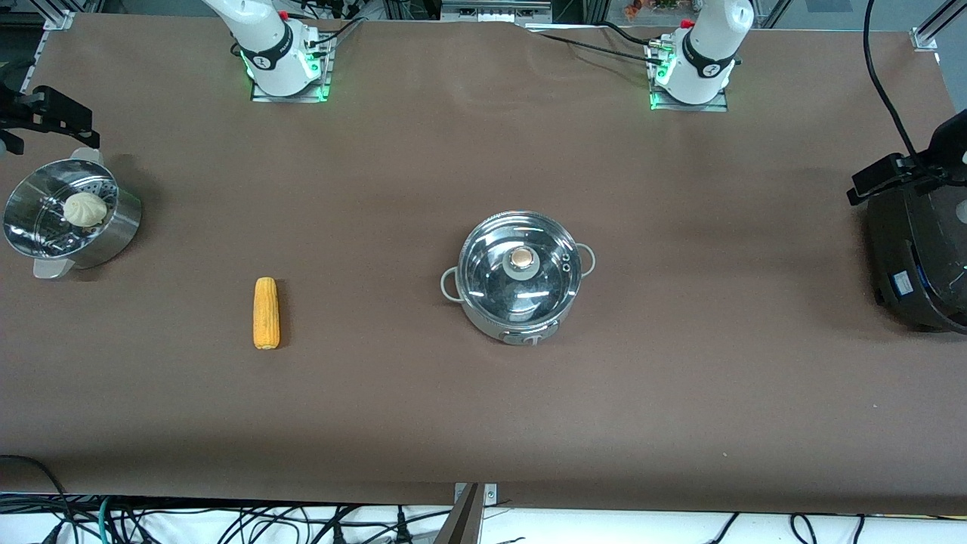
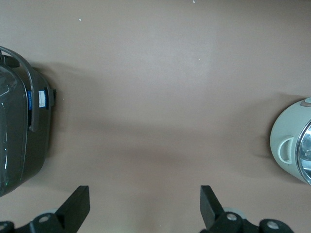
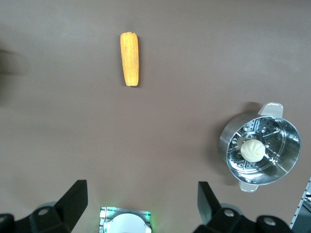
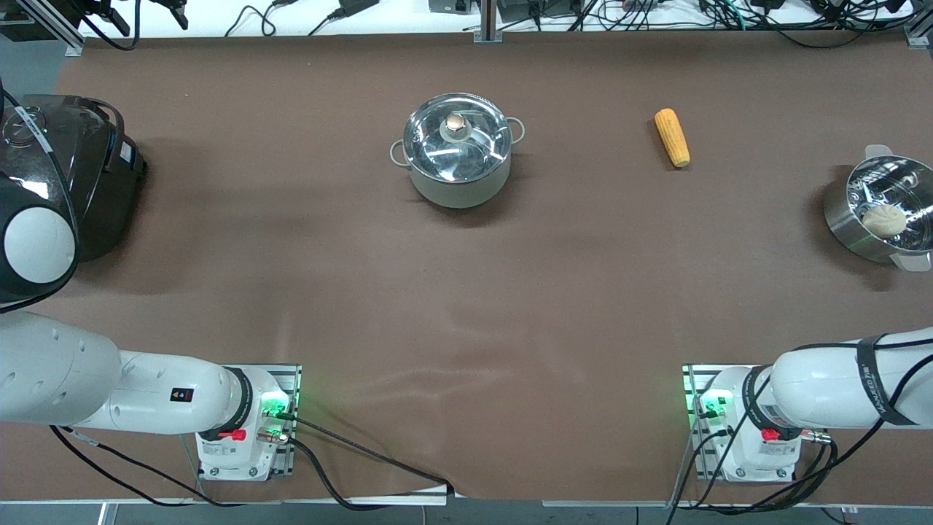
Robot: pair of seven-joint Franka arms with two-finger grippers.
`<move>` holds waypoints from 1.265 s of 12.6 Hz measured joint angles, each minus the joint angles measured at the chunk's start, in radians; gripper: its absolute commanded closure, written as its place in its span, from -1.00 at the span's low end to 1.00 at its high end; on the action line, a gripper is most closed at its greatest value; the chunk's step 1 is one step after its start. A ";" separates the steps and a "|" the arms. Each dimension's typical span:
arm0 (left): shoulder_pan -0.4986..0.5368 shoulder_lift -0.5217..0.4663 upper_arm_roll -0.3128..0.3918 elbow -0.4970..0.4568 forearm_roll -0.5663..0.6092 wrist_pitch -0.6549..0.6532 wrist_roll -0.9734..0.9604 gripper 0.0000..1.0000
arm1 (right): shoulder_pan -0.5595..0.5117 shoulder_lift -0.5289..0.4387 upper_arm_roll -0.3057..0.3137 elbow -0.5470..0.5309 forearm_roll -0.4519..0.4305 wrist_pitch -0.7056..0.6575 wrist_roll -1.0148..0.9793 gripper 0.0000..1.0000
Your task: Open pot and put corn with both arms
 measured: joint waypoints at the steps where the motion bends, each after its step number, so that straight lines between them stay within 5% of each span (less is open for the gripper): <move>1: 0.000 0.000 0.000 0.000 0.000 0.000 0.000 -1.00 | 0.000 0.000 0.000 0.000 0.000 0.003 0.001 -1.00; 16: 0.001 0.000 0.000 0.000 0.000 0.000 0.000 -1.00 | 0.041 0.095 0.010 -0.003 0.000 0.099 0.010 -1.00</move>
